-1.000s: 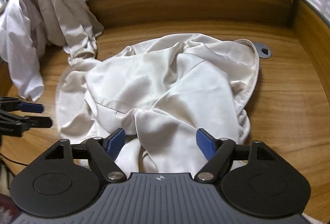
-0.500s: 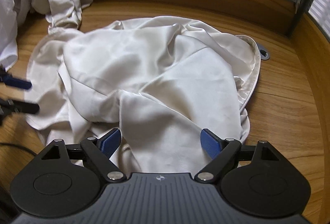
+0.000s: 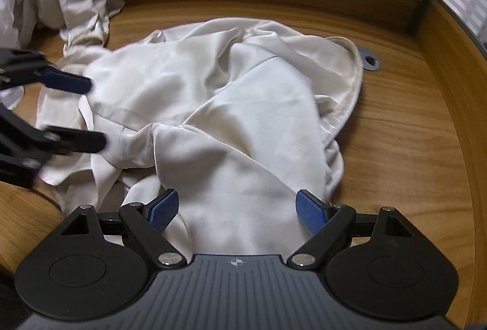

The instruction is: Fold clothes

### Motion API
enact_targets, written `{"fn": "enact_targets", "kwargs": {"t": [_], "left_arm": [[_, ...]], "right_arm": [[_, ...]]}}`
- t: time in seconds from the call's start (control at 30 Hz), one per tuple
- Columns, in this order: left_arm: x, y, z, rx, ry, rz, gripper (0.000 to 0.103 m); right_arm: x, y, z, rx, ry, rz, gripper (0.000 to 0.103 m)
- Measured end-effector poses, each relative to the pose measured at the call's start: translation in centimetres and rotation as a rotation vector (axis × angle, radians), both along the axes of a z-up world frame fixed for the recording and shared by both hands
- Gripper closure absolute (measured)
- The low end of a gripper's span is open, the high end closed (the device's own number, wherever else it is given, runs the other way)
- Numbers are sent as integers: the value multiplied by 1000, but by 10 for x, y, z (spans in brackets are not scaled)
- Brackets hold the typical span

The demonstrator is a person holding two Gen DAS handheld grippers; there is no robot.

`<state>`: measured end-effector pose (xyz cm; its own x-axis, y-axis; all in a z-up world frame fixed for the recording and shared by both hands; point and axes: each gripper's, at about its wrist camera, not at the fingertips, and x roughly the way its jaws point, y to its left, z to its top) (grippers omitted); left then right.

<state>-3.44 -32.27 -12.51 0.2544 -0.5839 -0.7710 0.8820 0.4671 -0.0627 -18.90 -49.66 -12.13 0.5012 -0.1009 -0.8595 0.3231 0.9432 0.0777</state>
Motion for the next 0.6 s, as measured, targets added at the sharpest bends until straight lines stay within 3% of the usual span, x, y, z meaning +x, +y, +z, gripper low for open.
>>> {"fn": "enact_targets", "kwargs": {"t": [0.2,0.47,0.53,0.57,0.6], "left_arm": [[-12,-41,-7,3,1,-113,25],[-21,-82,-34,69,4,-201,27],[-23,-89,-41,106,5,-221,45],[-24,-89,-42,114,-2,-224,68],[-26,-89,-43,117,-14,-225,79]], "right_arm": [[-42,-10,14,28,-11,-112,14],[-102,-25,8,50,38,-292,13],[-115,-28,5,61,46,-344,13],[-120,-29,4,67,47,-369,13],[-125,-29,3,74,46,-390,13]]}}
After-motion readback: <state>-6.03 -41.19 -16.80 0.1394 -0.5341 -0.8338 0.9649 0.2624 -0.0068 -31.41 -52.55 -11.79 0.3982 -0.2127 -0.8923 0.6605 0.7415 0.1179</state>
